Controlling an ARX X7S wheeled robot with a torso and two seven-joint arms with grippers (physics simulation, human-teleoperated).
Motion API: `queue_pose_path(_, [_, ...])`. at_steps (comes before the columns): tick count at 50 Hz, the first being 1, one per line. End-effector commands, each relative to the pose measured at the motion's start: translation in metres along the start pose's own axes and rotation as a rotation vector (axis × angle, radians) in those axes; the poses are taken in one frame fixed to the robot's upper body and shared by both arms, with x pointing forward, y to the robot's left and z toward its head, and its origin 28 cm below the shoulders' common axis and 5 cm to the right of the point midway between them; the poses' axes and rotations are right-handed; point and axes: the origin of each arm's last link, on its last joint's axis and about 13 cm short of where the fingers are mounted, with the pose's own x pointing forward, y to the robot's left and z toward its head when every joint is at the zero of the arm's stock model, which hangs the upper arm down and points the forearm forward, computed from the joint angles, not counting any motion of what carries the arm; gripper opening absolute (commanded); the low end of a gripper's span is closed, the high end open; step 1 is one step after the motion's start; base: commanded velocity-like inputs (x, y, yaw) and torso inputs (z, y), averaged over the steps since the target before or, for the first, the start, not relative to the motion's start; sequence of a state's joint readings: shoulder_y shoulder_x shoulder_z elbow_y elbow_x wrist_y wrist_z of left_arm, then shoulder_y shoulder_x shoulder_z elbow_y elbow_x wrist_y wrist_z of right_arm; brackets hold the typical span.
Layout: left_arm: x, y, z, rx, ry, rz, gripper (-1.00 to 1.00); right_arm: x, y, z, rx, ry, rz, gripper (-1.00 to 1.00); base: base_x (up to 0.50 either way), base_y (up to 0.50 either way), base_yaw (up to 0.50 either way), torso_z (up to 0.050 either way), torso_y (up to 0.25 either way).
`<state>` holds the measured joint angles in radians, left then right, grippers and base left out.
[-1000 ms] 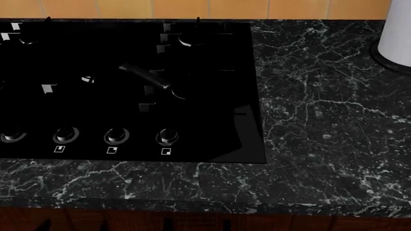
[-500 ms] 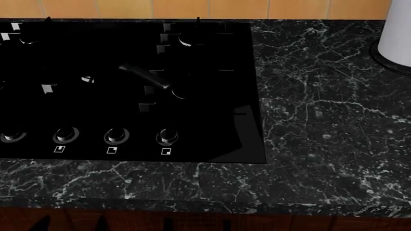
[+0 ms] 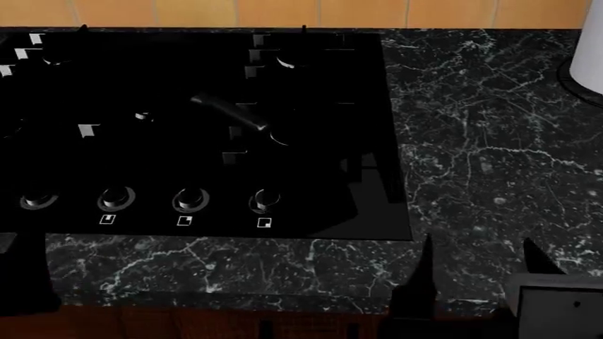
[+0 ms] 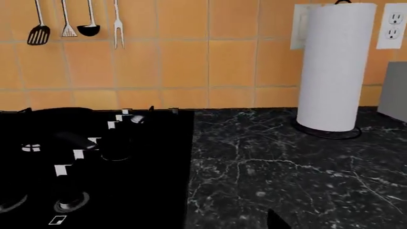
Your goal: Pick the cheese from the plate and place it in the pan.
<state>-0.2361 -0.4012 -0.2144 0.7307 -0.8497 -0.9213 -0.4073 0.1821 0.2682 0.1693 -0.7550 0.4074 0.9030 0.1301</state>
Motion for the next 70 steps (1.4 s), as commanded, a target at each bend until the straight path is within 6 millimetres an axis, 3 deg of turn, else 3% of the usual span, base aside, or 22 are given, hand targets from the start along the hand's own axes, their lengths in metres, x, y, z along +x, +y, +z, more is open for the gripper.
queue_pose_path(1, [-0.007, 0.002, 0.02, 0.076, -0.03, 0.017, 1.0, -0.005, -0.004, 0.021, -0.009, -0.027, 0.029, 1.0, 0.0, 0.5, 0.0, 0.0, 0.0])
queue_pose_path(25, [-0.01, 0.001, 0.016, 0.085, -0.025, 0.0, 1.0, -0.007, -0.001, 0.014, -0.104, -0.036, 0.022, 1.0, 0.0, 0.5, 0.0, 0.0, 0.0])
queue_pose_path(70, [-0.01, -0.002, 0.014, 0.076, -0.016, -0.01, 1.0, -0.01, 0.0, 0.009, -0.097, -0.016, 0.04, 1.0, 0.0, 0.5, 0.0, 0.0, 0.0])
